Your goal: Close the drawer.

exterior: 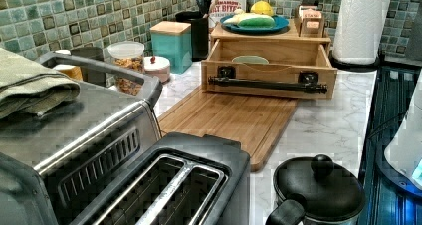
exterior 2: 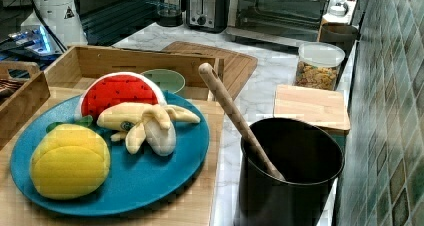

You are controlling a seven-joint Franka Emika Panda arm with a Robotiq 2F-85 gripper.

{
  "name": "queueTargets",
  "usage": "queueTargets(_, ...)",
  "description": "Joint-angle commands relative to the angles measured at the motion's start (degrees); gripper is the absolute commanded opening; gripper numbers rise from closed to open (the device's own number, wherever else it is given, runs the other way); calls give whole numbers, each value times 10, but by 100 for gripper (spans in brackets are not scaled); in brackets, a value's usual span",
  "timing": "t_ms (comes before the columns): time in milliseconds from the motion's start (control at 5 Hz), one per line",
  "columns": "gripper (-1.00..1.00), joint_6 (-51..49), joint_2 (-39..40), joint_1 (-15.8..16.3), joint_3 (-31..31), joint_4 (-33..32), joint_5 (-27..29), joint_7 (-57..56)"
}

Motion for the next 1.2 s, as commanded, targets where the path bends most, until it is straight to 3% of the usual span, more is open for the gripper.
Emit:
queueTargets(200,-100,8,0,-1,-1,-2,0,0)
queueTargets(400,-100,8,0,-1,-1,-2,0,0)
queueTargets(600,-100,94,-52,6,9,-92,14,-55)
queueTargets(800,-100,134,-76,14,24,-134,56,-143)
queueTargets(1200,-100,203,-107,54,33,-212,79,-307)
